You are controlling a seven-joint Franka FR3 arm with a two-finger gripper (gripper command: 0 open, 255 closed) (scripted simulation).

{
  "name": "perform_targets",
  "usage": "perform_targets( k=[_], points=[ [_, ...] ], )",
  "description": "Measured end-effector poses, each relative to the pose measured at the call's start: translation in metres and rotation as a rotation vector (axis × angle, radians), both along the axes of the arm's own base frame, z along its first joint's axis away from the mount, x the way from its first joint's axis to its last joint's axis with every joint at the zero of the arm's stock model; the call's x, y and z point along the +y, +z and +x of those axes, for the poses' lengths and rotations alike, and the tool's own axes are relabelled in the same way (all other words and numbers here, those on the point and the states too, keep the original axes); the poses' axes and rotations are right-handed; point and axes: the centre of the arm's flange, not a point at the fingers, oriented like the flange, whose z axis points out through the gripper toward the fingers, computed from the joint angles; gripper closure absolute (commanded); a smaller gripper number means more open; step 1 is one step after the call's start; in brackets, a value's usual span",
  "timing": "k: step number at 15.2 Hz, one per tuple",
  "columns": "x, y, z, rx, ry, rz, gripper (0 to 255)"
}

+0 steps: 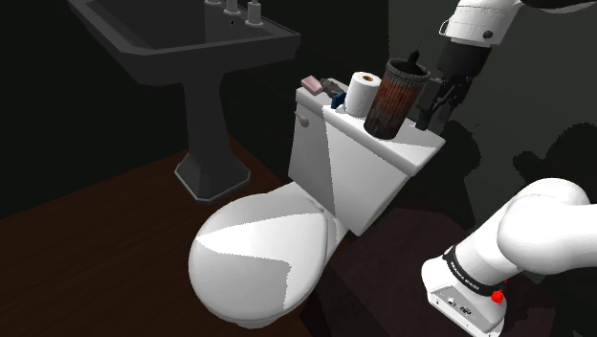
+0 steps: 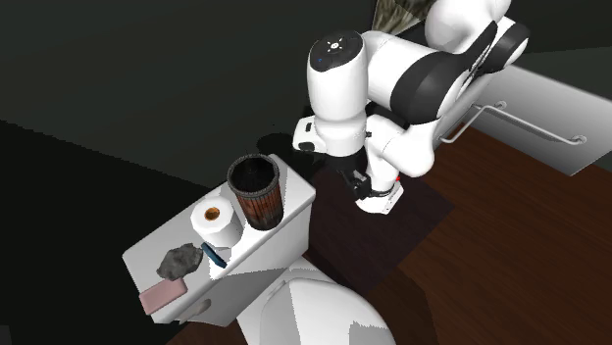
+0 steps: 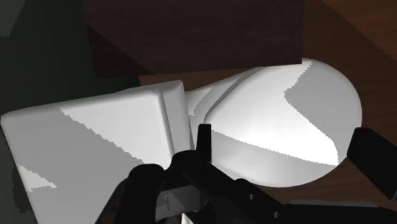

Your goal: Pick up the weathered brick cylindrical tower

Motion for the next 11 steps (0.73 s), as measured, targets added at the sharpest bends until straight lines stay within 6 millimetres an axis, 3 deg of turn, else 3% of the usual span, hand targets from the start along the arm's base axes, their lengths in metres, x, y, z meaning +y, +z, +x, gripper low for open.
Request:
perform_targets(
  k=[6,11],
  points=[
    [-0.025,0.018,0.028,-0.068,-0.055,-0.033,0],
    [-0.054,0.054,0.059,-0.154,-0.123,-0.075,0]
  ],
)
